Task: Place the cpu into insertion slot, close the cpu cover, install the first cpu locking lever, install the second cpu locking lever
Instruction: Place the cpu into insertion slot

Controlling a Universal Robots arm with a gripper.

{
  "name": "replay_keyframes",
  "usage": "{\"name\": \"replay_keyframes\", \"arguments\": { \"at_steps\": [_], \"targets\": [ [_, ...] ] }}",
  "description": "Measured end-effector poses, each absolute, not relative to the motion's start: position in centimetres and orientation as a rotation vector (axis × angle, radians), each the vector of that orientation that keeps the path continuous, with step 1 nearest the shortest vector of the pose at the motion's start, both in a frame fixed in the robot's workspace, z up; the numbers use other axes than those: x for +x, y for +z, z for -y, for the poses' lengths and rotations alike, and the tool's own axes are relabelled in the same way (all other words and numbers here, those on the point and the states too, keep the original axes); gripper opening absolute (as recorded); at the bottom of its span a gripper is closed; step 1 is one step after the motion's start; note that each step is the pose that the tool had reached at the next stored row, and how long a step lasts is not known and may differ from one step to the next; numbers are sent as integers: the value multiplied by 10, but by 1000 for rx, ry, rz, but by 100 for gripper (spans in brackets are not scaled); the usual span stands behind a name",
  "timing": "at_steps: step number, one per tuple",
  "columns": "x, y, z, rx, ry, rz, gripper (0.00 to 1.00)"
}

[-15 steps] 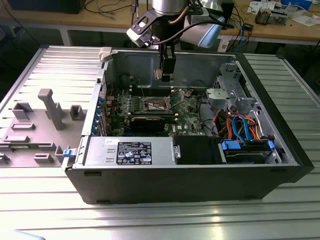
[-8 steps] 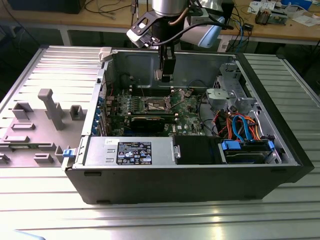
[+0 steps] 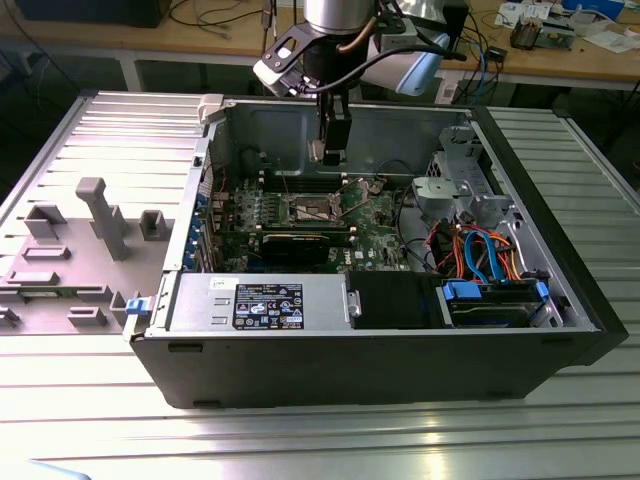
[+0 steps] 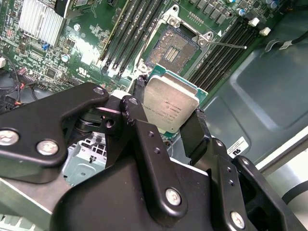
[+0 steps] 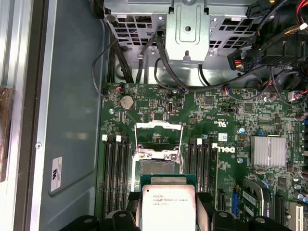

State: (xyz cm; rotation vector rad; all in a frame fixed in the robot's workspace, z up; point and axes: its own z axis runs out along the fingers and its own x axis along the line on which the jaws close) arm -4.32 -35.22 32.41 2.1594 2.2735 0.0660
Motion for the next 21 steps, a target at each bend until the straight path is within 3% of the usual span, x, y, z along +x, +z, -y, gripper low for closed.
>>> {"name": "replay_keyframes", "arguments": {
  "at_steps": [21],
  "targets": [
    [-43, 319, 352, 2159, 66, -2274, 55]
  ]
}}
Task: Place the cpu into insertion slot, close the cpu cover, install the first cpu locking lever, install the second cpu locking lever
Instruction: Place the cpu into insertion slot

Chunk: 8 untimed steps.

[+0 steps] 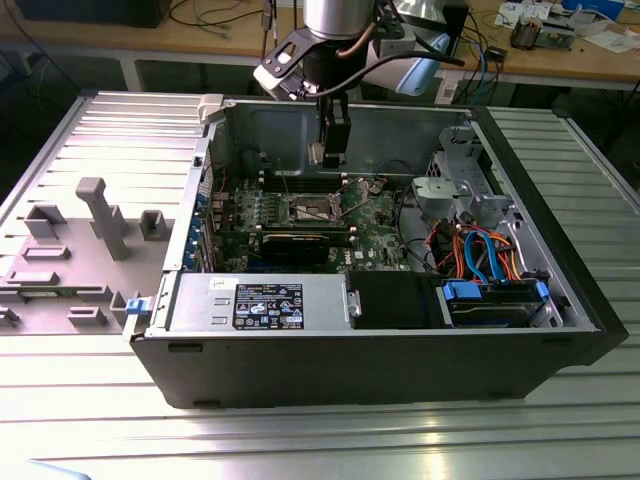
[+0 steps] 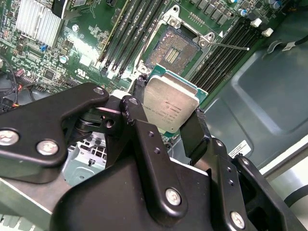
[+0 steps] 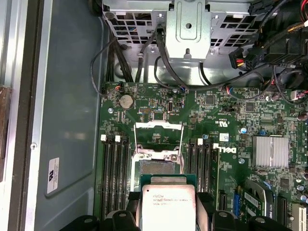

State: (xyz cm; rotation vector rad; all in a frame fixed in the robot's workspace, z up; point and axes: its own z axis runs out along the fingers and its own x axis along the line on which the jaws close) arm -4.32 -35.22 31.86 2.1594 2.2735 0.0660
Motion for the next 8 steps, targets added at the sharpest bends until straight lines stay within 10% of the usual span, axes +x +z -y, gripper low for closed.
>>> {"name": "replay_keyframes", "arguments": {
  "at_steps": [8],
  "targets": [
    [-43, 317, 352, 2159, 66, -2273, 55]
  ]
}}
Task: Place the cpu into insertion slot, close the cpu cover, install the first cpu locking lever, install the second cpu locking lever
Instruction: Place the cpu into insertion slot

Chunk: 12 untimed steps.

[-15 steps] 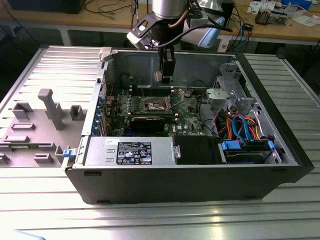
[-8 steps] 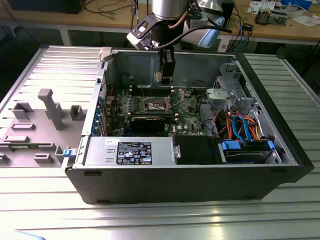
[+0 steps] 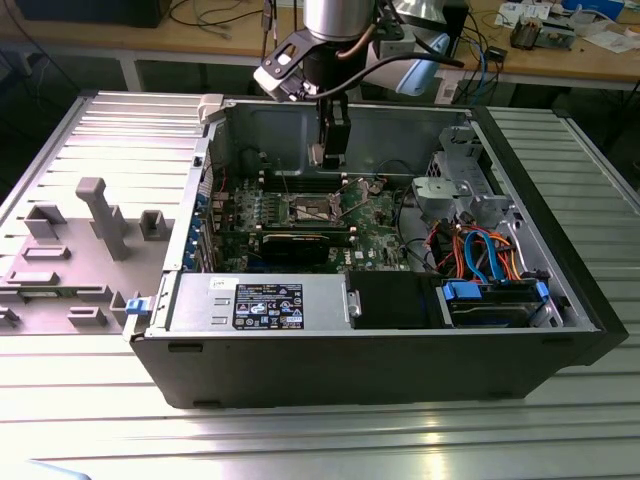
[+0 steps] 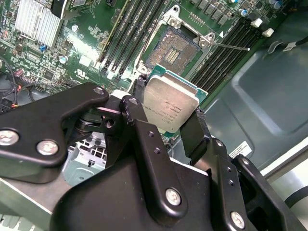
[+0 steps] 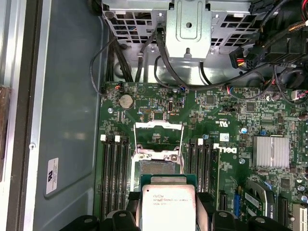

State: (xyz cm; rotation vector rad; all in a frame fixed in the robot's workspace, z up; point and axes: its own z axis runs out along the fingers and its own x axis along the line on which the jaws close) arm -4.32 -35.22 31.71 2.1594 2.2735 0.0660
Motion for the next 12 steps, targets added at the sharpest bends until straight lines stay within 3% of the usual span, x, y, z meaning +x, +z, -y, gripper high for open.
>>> {"name": "replay_keyframes", "arguments": {
  "at_steps": [12],
  "targets": [
    [-43, 314, 352, 2159, 66, -2274, 55]
  ]
}}
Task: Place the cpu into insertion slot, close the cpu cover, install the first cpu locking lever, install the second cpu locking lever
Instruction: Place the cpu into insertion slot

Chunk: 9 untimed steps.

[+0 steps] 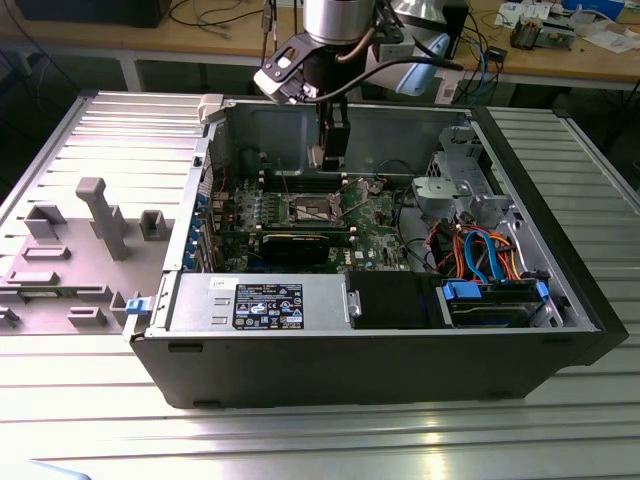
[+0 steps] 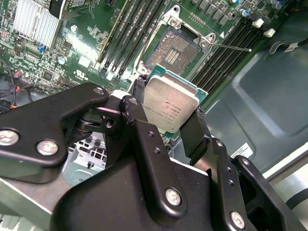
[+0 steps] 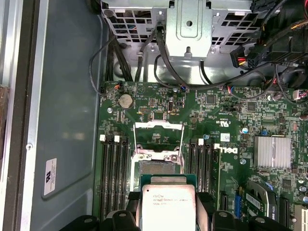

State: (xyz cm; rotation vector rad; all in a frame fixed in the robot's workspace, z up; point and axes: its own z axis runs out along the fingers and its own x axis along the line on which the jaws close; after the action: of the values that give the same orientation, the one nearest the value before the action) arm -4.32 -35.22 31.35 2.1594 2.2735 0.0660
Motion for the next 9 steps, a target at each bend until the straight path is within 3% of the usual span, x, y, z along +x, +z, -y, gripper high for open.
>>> {"name": "replay_keyframes", "arguments": {
  "at_steps": [9],
  "targets": [
    [-44, 310, 351, 2160, 66, -2273, 55]
  ]
}}
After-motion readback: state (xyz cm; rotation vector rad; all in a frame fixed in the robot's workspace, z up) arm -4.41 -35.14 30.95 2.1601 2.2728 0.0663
